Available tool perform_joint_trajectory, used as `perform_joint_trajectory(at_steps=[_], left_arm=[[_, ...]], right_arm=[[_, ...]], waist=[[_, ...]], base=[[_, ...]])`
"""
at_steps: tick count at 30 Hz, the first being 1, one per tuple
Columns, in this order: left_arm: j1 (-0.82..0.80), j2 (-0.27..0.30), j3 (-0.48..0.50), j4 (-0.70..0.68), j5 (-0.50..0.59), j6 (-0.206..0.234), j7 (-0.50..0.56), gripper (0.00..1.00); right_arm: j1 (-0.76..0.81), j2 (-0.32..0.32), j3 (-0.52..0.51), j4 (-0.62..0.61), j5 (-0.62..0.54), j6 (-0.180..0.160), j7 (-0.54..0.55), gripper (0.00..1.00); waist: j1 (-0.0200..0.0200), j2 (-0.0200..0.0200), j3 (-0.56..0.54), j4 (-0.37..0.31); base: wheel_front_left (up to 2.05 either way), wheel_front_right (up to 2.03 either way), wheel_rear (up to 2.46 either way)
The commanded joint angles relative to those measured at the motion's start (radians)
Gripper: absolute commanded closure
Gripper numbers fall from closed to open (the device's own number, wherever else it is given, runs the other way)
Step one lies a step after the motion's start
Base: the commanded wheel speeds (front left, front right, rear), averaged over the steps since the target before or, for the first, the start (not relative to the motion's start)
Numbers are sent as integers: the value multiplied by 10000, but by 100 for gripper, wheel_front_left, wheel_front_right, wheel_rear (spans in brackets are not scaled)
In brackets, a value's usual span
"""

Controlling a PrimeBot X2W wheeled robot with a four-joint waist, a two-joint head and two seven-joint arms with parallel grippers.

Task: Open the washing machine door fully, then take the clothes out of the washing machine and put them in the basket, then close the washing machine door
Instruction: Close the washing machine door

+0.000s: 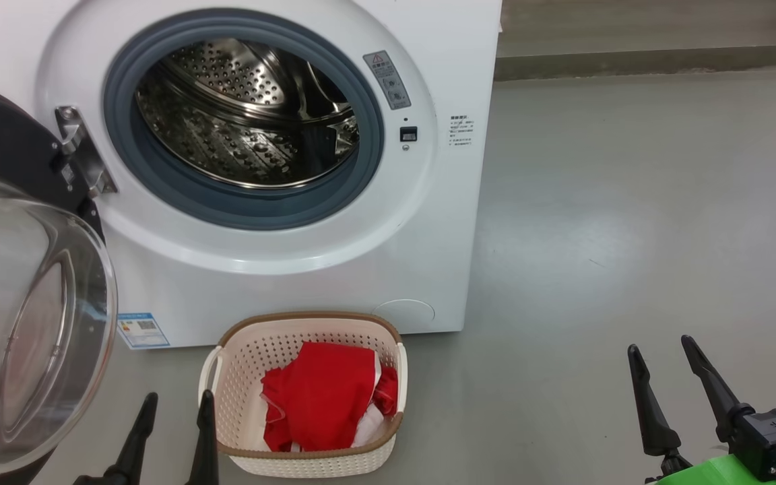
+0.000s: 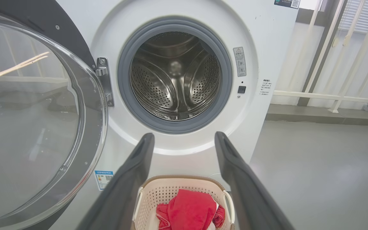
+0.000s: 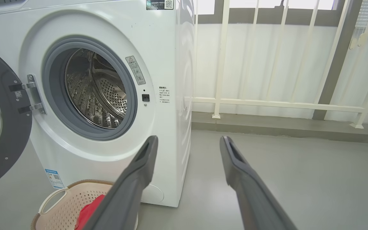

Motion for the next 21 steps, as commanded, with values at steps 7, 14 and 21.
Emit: perform_joint_trajectory(at_steps=[7, 14, 21], left_arm=[[-270, 179, 260, -242, 76, 210, -72, 0], [-329, 241, 334, -535, 142, 469, -21, 0], [-277, 276, 336, -1068, 256, 728, 134, 0]], right_arm=[[-210, -143, 303, -245, -21, 35, -63, 0], [-268, -143, 517, -257, 9, 35, -63, 0], [-607, -143, 912, -231, -32, 35, -63, 0]], waist=[[0, 0, 9, 221], [0, 0, 95, 902], [0, 0, 226, 1685]], base=[[0, 0, 0], [0, 0, 0], [0, 0, 0]])
